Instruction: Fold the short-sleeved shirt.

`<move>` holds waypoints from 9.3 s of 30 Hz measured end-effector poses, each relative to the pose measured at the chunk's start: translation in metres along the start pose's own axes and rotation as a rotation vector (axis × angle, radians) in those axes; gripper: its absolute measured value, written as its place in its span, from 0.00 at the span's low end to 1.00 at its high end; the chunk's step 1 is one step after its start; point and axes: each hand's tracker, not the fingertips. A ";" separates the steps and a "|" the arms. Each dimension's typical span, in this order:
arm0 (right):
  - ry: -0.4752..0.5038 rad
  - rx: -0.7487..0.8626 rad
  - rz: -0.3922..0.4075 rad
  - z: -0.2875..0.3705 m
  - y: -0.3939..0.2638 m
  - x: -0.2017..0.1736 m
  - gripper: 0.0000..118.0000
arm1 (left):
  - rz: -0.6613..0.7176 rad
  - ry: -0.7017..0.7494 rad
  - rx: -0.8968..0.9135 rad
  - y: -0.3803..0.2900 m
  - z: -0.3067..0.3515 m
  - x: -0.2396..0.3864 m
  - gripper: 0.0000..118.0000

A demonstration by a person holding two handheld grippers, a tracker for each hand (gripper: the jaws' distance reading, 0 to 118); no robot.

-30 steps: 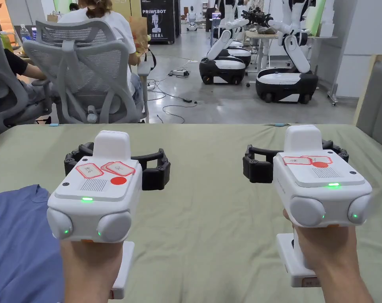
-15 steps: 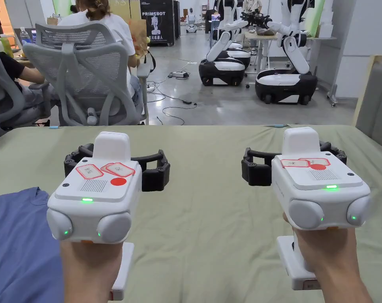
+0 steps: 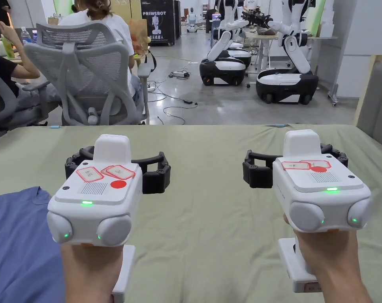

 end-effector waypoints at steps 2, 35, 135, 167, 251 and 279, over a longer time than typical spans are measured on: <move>0.002 -0.004 0.001 -0.001 -0.001 0.000 1.00 | -0.003 0.002 -0.002 -0.001 -0.001 0.000 1.00; 0.461 -0.010 0.076 0.008 0.010 -0.216 0.00 | 0.041 0.475 -0.110 -0.030 0.100 -0.185 0.00; 0.046 -0.258 -0.001 -0.040 -0.086 0.017 0.00 | -0.001 -0.082 -0.713 -0.109 -0.219 -0.086 0.00; 0.145 -0.708 0.058 -0.221 -0.198 0.098 0.81 | -0.066 -0.138 -0.739 -0.108 -0.262 -0.055 0.01; 0.206 -0.225 -0.070 0.029 -0.065 -0.021 0.11 | -0.013 -0.125 -0.252 -0.055 0.006 0.004 0.17; 0.213 -0.370 0.002 -0.043 -0.100 -0.017 0.00 | 0.220 -0.155 -1.068 -0.190 -0.061 -0.138 0.02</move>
